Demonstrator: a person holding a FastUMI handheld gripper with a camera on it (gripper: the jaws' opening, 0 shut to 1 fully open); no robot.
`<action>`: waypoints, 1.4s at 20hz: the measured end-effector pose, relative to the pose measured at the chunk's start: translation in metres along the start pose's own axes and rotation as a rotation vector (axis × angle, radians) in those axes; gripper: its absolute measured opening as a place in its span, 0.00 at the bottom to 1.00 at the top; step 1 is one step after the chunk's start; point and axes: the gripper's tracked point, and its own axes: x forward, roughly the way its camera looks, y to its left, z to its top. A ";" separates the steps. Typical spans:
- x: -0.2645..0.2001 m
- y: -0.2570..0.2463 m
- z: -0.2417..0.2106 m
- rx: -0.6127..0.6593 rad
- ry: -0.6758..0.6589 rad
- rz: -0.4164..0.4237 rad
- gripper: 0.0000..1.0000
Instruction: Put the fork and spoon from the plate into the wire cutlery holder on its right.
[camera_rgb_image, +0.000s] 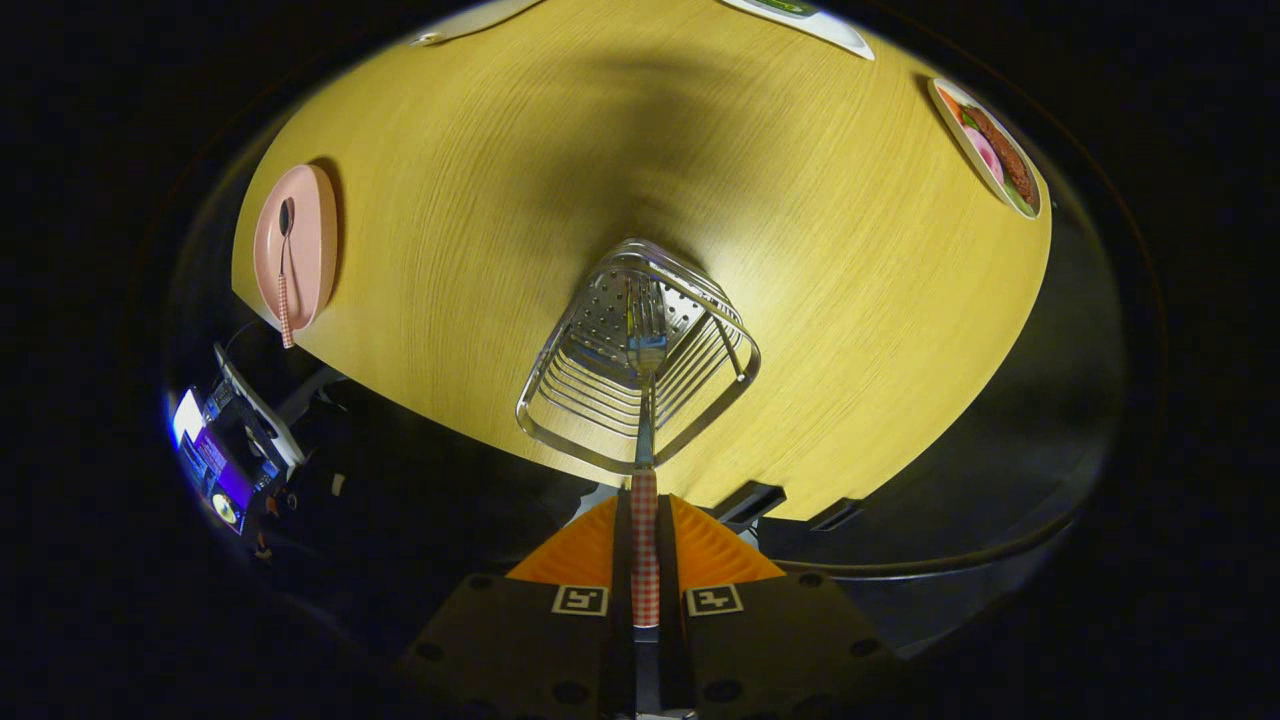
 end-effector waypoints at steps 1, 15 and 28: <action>-0.001 0.001 0.002 0.010 -0.001 0.004 0.15; -0.071 0.052 0.024 0.068 -0.552 0.198 0.24; -0.079 0.293 0.043 -0.165 -0.672 0.428 0.29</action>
